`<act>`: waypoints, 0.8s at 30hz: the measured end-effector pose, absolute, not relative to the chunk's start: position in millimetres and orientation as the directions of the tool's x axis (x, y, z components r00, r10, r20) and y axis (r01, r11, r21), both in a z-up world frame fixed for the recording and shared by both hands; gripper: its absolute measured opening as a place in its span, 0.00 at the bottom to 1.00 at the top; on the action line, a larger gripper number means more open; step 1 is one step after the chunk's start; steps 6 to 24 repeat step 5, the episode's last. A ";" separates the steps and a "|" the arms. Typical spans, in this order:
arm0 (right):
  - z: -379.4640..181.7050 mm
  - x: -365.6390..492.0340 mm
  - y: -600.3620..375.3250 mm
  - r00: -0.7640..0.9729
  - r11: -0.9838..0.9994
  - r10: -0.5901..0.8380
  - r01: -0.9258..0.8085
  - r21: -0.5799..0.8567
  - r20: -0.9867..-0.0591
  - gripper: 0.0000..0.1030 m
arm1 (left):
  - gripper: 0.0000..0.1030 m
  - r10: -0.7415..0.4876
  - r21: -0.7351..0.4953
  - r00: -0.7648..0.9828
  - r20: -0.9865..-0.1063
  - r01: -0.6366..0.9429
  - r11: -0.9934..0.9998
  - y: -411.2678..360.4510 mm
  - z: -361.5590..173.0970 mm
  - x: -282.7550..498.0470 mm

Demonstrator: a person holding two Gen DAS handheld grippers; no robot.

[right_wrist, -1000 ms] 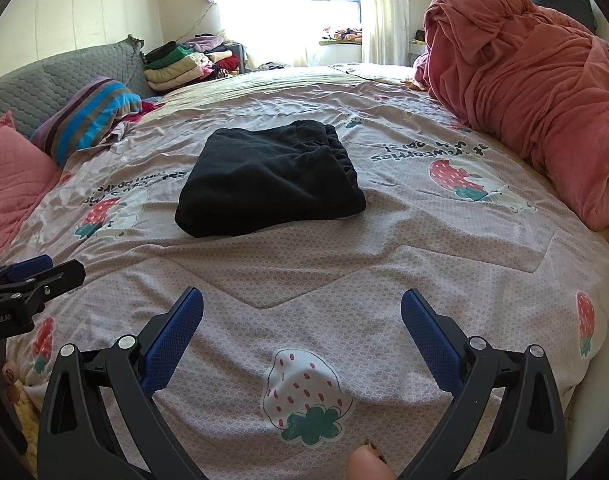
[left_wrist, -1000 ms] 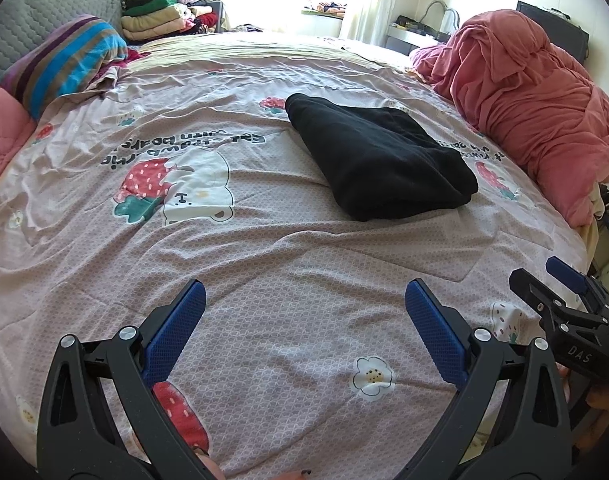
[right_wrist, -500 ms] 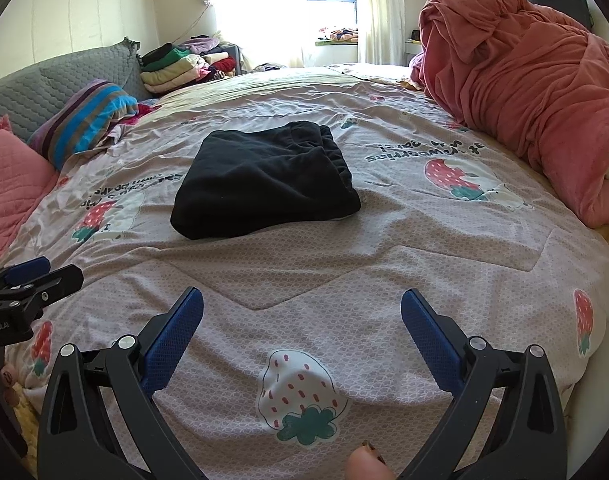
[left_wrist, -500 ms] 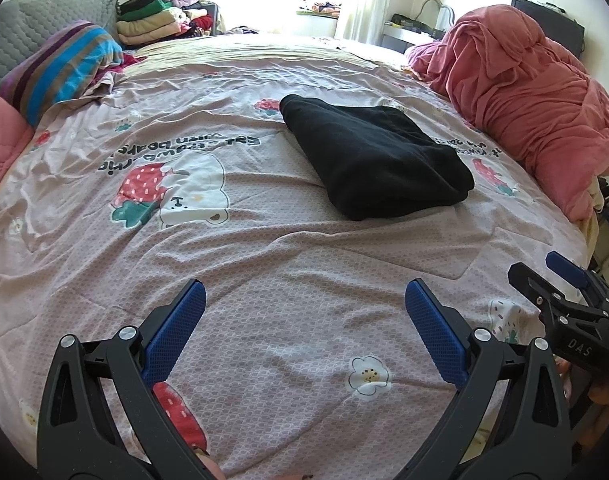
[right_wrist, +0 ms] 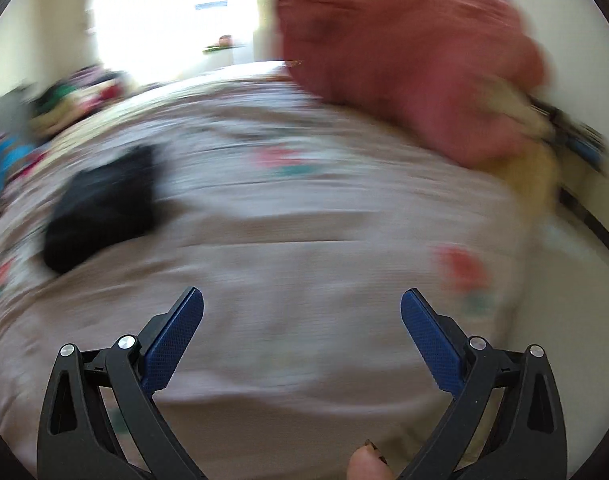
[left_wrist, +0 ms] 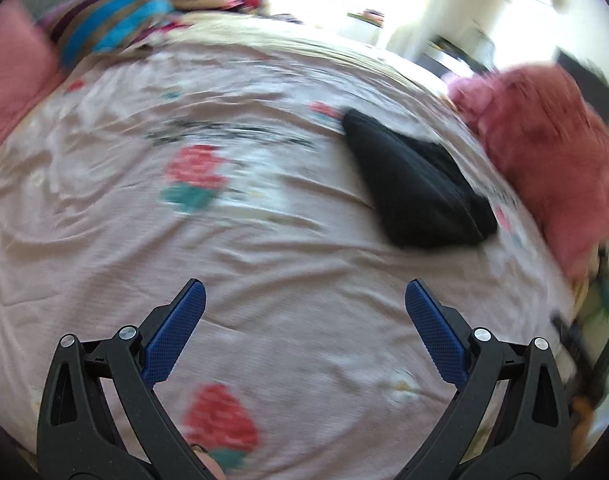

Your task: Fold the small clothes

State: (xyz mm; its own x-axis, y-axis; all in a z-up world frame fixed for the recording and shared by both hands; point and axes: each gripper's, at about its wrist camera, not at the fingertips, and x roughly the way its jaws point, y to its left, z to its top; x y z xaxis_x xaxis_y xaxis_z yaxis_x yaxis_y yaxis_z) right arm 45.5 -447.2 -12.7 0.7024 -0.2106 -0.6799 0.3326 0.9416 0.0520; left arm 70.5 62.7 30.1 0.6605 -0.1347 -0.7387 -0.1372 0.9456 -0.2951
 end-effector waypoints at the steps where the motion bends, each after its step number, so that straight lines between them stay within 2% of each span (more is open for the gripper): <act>1: -15.5 42.5 -473.5 0.681 0.914 -0.269 0.404 0.044 -0.681 0.96 | 0.91 -0.109 -0.307 0.660 -0.743 -0.192 0.932 89.4 33.9 72.9; 3: -24.0 33.1 -537.6 0.605 0.820 -0.427 0.572 -0.006 -0.672 0.96 | 0.91 -0.024 -0.296 0.671 -0.741 -0.294 0.909 138.3 41.0 73.8; 5: -35.8 25.0 -598.7 0.480 0.704 -0.558 0.706 -0.079 -0.677 0.96 | 0.91 0.119 -0.238 0.656 -0.745 -0.428 0.872 195.3 45.1 72.5; 24: -35.8 25.0 -598.7 0.480 0.704 -0.558 0.706 -0.079 -0.677 0.96 | 0.91 0.119 -0.238 0.656 -0.745 -0.428 0.872 195.3 45.1 72.5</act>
